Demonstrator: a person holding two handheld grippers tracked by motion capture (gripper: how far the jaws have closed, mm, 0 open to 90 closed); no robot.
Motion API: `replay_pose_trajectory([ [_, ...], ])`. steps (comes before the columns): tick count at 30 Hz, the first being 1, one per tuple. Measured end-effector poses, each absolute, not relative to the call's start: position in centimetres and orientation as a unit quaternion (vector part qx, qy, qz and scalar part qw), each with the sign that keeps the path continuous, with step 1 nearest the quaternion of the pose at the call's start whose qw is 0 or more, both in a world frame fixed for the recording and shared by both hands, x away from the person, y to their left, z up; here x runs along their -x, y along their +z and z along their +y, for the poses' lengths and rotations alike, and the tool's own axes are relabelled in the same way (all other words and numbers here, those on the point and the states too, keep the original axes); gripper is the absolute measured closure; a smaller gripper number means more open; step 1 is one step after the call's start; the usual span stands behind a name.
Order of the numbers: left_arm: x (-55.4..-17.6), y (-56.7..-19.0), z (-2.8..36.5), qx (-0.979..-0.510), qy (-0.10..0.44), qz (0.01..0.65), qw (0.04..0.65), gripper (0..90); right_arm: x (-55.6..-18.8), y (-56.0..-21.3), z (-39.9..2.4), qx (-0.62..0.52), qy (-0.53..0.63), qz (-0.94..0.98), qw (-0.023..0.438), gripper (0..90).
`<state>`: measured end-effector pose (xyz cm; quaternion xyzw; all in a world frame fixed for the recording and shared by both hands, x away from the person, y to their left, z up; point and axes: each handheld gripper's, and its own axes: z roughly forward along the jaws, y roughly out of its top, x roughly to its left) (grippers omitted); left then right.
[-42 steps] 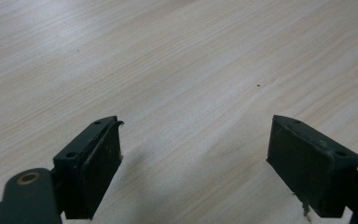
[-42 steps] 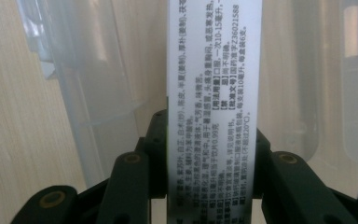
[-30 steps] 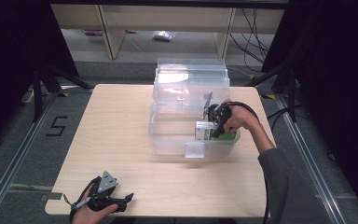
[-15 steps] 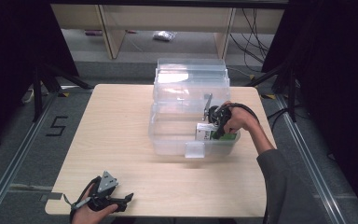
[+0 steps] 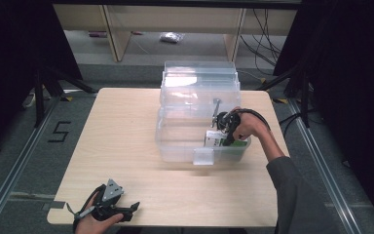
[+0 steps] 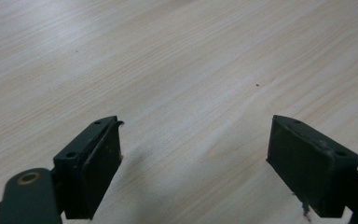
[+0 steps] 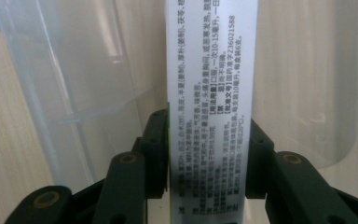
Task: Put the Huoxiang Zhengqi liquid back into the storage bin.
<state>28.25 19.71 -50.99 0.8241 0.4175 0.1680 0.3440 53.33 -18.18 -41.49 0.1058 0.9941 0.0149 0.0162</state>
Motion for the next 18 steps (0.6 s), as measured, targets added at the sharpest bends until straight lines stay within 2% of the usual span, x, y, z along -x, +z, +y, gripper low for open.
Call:
replay_pose_trajectory([
  [3,-28.2,-51.0,19.7,-0.826,0.167,0.416,0.342,16.7,-53.3,-40.7,-18.3,-0.111,0.027,0.993,0.024,55.8],
  [14,-28.2,-51.1,19.6,-0.824,0.172,0.419,0.339,16.7,-52.0,-37.4,-20.5,-0.168,0.114,0.978,0.047,46.4],
  [17,-28.2,-51.0,19.7,-0.827,0.165,0.416,0.341,16.7,-51.4,-36.4,-21.3,-0.18,0.137,0.972,0.063,42.9],
  [18,-28.2,-51.0,19.7,-0.826,0.167,0.418,0.34,16.7,-51.3,-36.0,-21.5,-0.18,0.151,0.969,0.081,41.8],
])
